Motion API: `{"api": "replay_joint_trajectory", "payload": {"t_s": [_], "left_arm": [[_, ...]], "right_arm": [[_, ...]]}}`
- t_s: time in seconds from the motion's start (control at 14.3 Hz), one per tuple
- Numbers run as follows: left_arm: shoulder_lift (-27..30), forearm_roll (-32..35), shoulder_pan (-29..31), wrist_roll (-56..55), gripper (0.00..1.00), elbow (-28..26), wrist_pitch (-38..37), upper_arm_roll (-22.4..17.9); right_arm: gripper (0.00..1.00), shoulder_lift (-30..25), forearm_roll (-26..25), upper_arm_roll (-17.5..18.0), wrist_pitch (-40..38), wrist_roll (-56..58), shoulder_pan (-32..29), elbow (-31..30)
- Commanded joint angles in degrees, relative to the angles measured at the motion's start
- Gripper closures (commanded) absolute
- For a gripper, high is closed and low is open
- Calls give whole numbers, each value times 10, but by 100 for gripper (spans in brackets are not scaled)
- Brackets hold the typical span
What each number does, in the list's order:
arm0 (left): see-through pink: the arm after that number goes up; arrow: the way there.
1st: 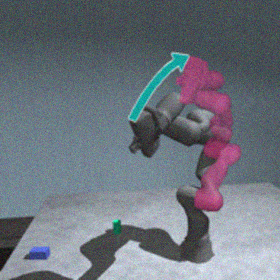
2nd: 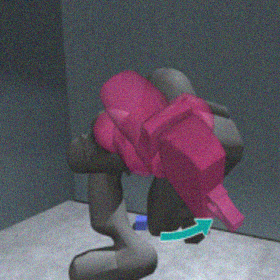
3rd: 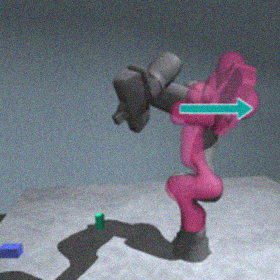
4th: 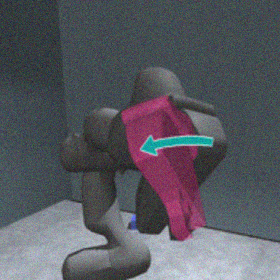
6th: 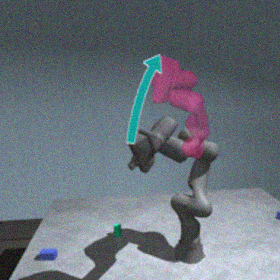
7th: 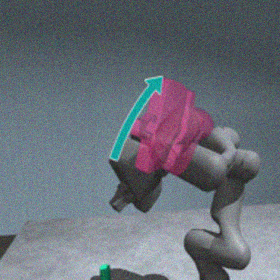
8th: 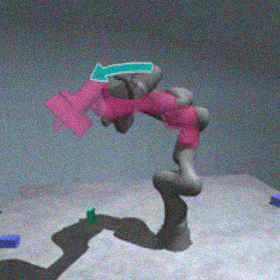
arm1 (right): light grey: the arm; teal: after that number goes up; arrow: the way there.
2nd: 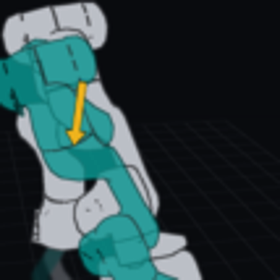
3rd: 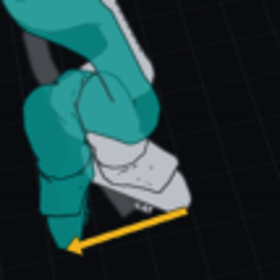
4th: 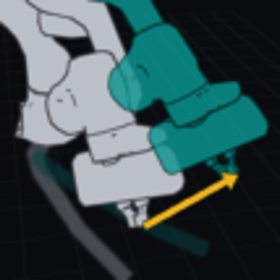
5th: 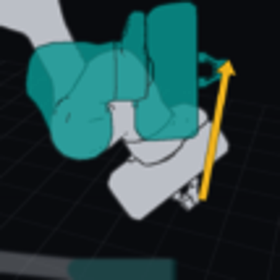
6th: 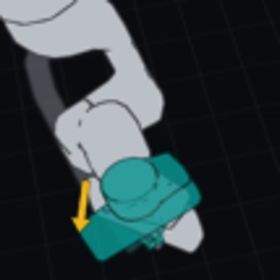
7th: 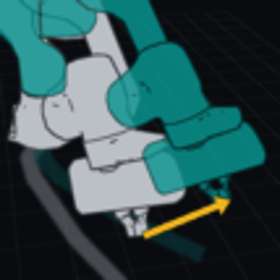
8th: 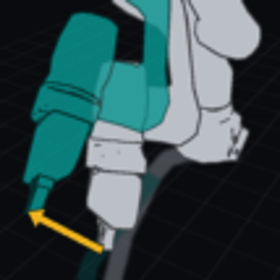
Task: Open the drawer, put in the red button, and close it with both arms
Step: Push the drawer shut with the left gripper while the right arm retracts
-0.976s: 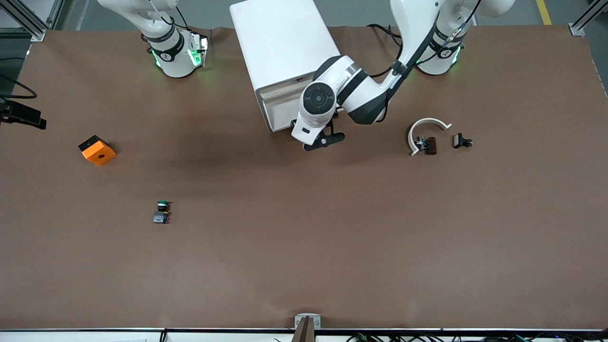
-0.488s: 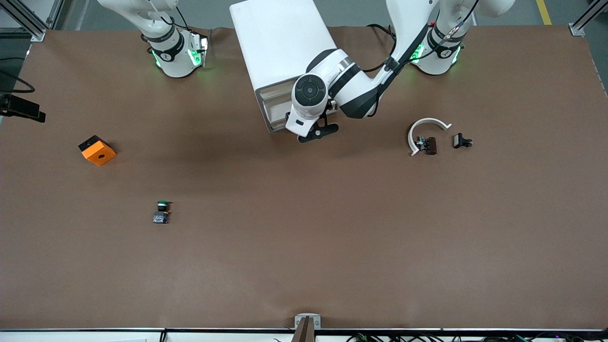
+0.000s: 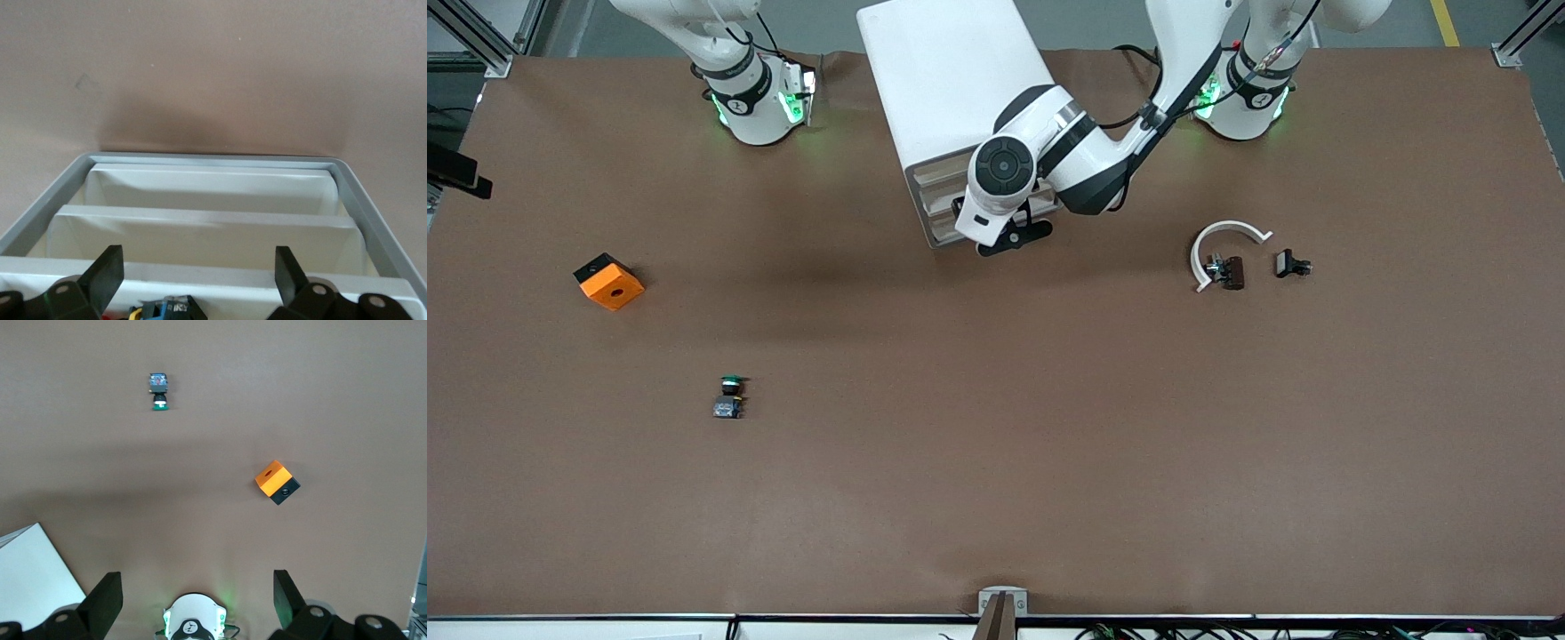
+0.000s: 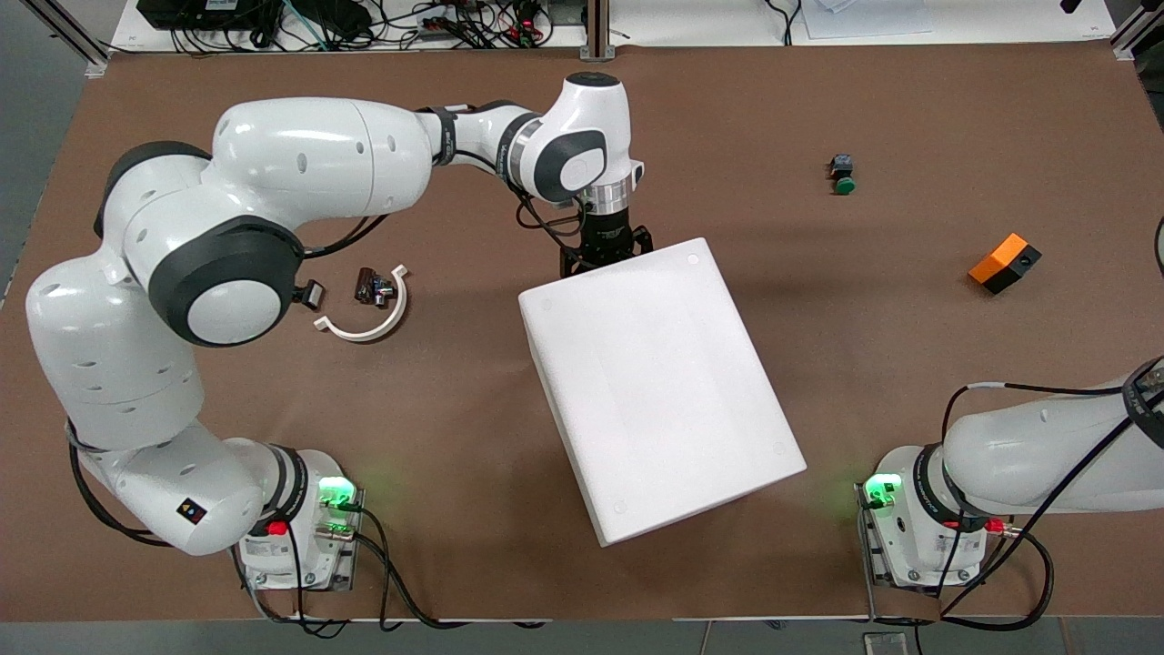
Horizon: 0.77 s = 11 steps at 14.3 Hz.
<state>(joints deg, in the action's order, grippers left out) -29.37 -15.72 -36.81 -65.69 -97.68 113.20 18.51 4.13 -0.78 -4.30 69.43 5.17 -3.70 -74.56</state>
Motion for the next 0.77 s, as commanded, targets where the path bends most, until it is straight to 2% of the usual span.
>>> {"api": "replay_joint_trajectory", "payload": {"t_s": [0.0,0.21,0.56,0.7], "left_arm": [[3,-20,-2,-8,0,-7,1,9],[-2,-33,-3,-8,0,-6,1,13],[-3,-33,5,1,0,-1,1,15],[-3,-24,7,1,0,17,0,8]], "right_arm": [[0,-60,13,9,46,2,-13,-82],[0,-134,12,9,103,2,-11,-179],[0,-140,10,13,102,3,-3,-180],[0,-141,7,12,102,5,2,-179]]}}
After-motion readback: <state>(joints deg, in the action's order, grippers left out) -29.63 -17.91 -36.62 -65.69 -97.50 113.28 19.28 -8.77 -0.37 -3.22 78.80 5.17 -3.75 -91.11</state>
